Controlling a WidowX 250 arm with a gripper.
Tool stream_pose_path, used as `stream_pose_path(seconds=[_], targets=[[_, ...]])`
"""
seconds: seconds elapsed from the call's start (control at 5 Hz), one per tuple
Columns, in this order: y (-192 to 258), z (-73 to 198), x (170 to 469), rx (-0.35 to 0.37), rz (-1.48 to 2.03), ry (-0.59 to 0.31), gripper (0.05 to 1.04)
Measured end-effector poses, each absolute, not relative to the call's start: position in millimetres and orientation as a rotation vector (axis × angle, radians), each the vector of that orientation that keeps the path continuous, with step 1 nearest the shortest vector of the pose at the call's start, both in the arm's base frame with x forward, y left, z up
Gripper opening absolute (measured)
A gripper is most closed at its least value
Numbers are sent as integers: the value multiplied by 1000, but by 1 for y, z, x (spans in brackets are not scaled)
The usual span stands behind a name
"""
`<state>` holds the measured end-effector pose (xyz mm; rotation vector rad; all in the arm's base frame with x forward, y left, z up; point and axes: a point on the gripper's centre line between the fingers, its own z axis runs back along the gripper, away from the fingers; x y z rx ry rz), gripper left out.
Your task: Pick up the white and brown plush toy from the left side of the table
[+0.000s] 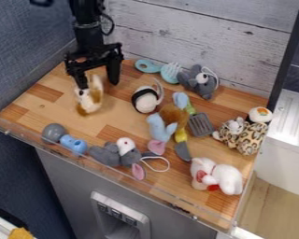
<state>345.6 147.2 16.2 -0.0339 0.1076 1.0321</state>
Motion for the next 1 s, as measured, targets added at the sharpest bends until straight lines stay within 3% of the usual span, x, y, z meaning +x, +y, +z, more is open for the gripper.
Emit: stream_pose_path(seconds=[0.2, 0.6, 0.8, 1.0], targets=[[149, 13, 345, -30, 894, 110, 948], [152, 11, 349, -28, 733, 113, 423], [154, 10, 353, -33, 759, 115, 288], [155, 8, 356, -45, 874, 116, 241]])
